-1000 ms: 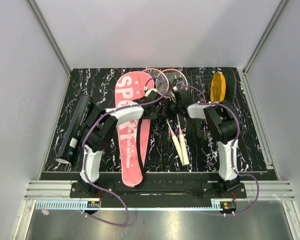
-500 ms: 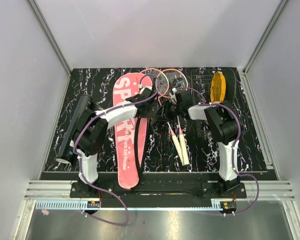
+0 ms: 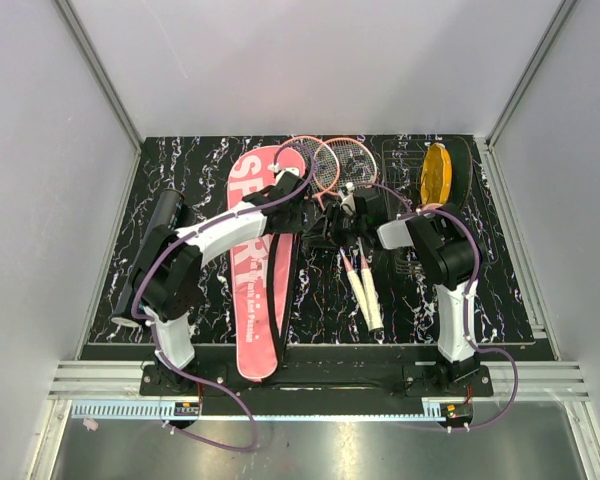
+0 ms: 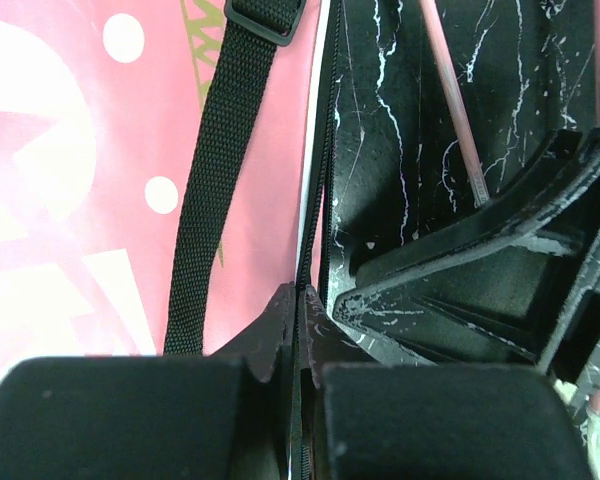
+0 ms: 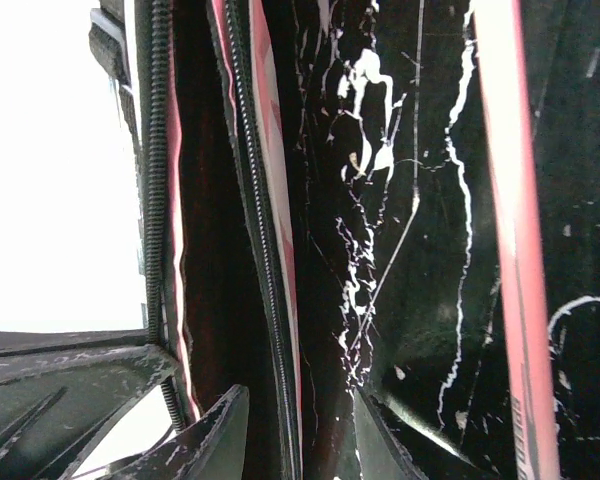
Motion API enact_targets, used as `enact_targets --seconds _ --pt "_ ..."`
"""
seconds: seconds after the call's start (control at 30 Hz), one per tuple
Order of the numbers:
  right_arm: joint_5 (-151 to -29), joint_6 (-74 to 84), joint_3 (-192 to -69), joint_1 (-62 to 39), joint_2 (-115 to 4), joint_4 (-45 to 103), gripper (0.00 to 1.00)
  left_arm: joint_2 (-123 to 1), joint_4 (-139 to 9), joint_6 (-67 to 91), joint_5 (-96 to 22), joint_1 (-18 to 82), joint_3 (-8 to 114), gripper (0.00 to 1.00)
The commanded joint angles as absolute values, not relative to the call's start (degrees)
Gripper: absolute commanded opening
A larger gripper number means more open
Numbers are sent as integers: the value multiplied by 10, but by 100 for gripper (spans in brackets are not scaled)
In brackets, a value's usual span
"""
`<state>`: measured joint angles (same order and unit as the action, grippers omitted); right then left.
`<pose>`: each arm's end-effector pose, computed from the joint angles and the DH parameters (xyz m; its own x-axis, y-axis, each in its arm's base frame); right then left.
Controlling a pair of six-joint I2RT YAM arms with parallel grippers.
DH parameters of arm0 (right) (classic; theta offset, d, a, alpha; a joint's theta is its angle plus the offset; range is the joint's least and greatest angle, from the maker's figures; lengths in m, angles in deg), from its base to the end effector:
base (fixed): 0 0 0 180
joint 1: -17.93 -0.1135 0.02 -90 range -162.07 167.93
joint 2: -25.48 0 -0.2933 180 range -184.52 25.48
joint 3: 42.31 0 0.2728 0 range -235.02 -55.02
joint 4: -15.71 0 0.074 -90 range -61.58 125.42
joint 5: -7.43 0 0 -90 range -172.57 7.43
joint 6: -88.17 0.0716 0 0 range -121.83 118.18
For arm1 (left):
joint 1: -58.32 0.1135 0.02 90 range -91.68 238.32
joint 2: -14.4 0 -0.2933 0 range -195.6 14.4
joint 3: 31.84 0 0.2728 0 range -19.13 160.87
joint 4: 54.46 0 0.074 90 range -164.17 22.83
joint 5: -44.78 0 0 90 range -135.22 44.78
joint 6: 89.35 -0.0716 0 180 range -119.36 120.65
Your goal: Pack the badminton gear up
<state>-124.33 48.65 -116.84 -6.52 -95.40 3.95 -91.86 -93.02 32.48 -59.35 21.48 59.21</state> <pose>0.4024 0.2353 0.0955 -0.9520 0.1992 -0.2322 -0.1154 0.4690 0.8756 0.3707 -0.2559 0.2078 -0.7942 -0.0440 -0.6060 0.0554 0.9880 -0.1444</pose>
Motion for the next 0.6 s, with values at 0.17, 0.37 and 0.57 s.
enact_targets --seconds 0.17,0.37,0.57 --pt "-1247 487 -1208 -101 -975 19 50 -834 -926 343 -573 216 579 0" --pt "-1232 476 -1246 -122 -961 49 37 -798 -934 338 -588 216 562 0" --pt "-1207 442 -1290 -124 -892 176 0 -750 -935 324 -583 225 536 0"
